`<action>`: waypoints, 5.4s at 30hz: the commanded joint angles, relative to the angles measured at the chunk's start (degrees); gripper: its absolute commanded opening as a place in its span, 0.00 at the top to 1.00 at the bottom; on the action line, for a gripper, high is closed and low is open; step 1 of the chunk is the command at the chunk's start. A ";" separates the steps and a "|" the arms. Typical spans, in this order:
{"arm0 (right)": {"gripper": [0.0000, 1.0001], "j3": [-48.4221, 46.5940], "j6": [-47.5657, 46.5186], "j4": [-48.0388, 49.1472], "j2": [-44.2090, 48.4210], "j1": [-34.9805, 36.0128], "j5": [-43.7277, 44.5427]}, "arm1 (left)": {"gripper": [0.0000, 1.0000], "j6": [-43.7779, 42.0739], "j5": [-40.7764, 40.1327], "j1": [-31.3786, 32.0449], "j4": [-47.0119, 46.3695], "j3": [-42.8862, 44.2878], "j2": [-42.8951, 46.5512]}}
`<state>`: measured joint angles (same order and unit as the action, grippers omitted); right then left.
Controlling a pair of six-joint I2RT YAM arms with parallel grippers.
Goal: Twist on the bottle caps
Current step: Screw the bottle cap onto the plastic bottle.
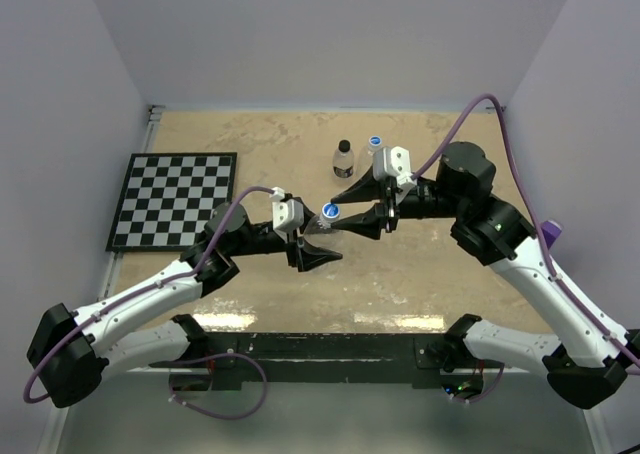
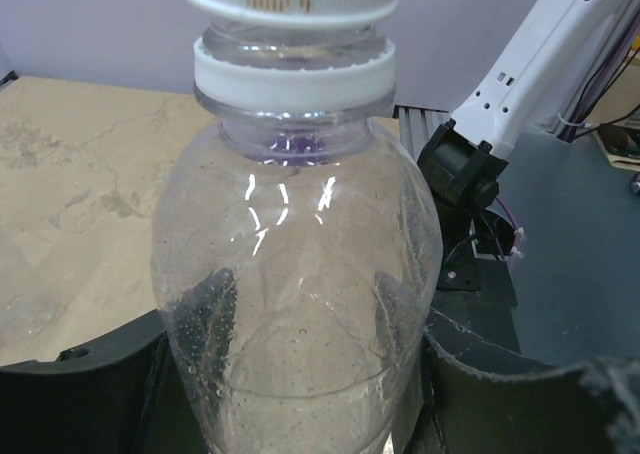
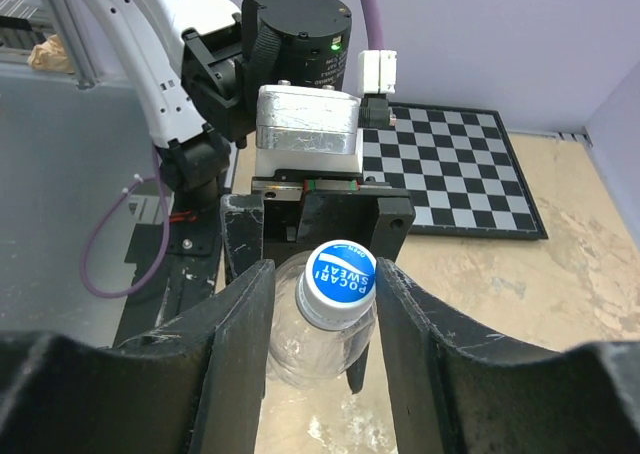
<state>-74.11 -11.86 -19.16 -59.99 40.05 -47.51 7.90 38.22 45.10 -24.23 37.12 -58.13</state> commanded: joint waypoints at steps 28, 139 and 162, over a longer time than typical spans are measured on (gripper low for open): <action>0.74 -1.83 0.79 -4.48 -1.36 -0.06 4.70 | 1.00 -5.26 -0.07 -0.28 2.16 4.36 2.85; 1.00 -8.08 2.37 -15.39 -8.48 -0.06 9.97 | 1.00 -12.65 -24.93 7.01 5.00 9.64 4.16; 1.00 -4.21 18.26 -10.11 -7.95 0.46 23.15 | 1.00 -14.93 -59.20 17.56 -7.14 10.08 -2.42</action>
<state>-80.73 1.30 -24.97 -66.02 39.72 -28.08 -4.03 -12.64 59.48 -13.50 44.12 -60.58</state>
